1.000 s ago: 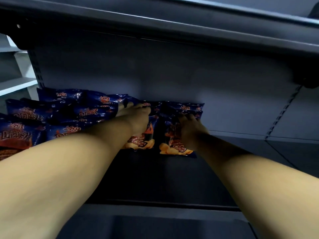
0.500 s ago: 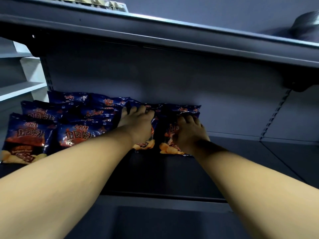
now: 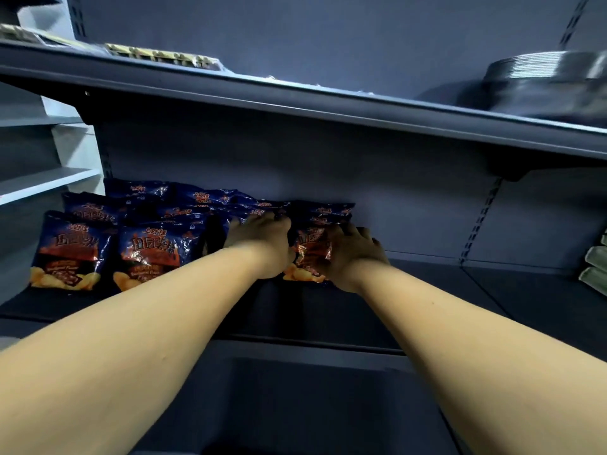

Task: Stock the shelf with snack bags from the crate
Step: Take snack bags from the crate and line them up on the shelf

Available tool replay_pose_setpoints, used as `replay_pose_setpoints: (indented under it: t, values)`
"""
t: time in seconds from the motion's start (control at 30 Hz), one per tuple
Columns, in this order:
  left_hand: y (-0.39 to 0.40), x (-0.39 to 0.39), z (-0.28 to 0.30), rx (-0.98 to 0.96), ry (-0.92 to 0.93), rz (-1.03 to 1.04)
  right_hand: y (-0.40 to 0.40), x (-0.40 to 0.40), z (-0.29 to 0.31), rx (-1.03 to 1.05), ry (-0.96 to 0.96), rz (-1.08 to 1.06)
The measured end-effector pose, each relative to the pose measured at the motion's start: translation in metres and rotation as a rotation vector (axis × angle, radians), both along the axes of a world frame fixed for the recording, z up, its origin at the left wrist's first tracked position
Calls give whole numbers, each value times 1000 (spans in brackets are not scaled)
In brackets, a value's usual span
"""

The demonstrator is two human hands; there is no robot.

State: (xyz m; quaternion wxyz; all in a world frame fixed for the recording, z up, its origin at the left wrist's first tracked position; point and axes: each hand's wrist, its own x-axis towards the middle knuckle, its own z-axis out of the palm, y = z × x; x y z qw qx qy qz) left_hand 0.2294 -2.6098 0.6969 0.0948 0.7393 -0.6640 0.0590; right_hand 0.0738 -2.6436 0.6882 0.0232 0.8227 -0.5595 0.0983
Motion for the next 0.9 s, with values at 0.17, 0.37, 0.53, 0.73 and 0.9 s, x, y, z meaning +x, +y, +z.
replay_pose_setpoints:
  t: [0.17, 0.37, 0.53, 0.73, 0.9]
  values:
    - [39, -40, 4, -35, 26, -15, 34, -37, 11, 13, -18, 30]
    - [75, -94, 4, -61, 37, -11, 70, -92, 13, -71, 2, 52]
    - [97, -124, -3, -52, 85, -16, 90, -128, 7, -93, -16, 47]
    - [119, -145, -32, -67, 205, -28, 110, -151, -25, -37, -90, 48]
    - [137, -154, -82, -58, 292, -31, 130, -158, -77, 43, -208, 38]
